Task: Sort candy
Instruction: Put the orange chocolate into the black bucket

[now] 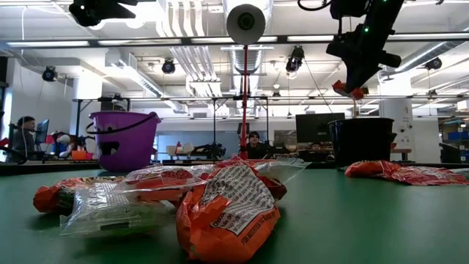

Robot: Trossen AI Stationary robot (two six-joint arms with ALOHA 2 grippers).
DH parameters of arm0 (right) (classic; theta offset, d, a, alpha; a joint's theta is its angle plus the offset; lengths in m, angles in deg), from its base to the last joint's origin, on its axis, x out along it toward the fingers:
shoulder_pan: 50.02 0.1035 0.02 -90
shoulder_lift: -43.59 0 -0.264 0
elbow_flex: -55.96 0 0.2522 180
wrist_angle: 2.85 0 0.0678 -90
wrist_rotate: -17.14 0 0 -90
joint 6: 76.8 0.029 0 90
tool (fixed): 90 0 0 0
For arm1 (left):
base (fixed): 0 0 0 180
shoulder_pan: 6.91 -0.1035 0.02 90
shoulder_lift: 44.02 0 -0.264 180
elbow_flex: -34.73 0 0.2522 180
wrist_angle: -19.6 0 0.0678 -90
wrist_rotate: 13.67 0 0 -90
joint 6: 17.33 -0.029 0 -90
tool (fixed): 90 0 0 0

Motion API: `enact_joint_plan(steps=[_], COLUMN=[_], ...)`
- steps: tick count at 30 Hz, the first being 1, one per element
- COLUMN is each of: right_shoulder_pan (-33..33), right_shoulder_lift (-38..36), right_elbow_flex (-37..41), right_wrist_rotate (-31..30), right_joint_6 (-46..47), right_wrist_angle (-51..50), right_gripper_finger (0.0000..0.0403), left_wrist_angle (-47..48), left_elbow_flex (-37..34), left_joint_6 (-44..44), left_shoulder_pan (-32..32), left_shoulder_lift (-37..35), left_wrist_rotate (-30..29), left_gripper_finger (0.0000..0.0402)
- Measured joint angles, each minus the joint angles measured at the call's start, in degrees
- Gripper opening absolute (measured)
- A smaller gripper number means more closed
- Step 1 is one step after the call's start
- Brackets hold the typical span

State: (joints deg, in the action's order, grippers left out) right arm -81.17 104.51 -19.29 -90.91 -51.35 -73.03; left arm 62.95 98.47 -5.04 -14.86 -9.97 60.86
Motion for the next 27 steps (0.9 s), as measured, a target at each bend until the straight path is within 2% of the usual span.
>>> enact_joint_plan(steps=[4, 16, 27], right_shoulder_pan=[0.00, 0.00, 0.00], right_shoulder_lift=[0.00, 0.04, 0.04], right_elbow_flex=[0.00, 0.04, 0.07], right_wrist_rotate=[-0.17, -6.05, -6.03], right_joint_6=[0.45, 0.16, 0.98], right_wrist_angle=[-0.25, -0.27, -0.29], right_gripper_finger=[0.0041, 0.0041, 0.0041], left_wrist_angle=[0.02, 0.04, 0.09], left_elbow_flex=[0.00, 0.00, 0.00], left_joint_6=[0.00, 0.22, 0.22], left_shoulder_pan=[-0.01, 0.00, 0.00], left_shoulder_lift=[0.00, 0.00, 0.00], left_wrist_rotate=[0.00, 0.00, 0.00], left_gripper_finger=[0.0152, 0.0152, 0.0152])
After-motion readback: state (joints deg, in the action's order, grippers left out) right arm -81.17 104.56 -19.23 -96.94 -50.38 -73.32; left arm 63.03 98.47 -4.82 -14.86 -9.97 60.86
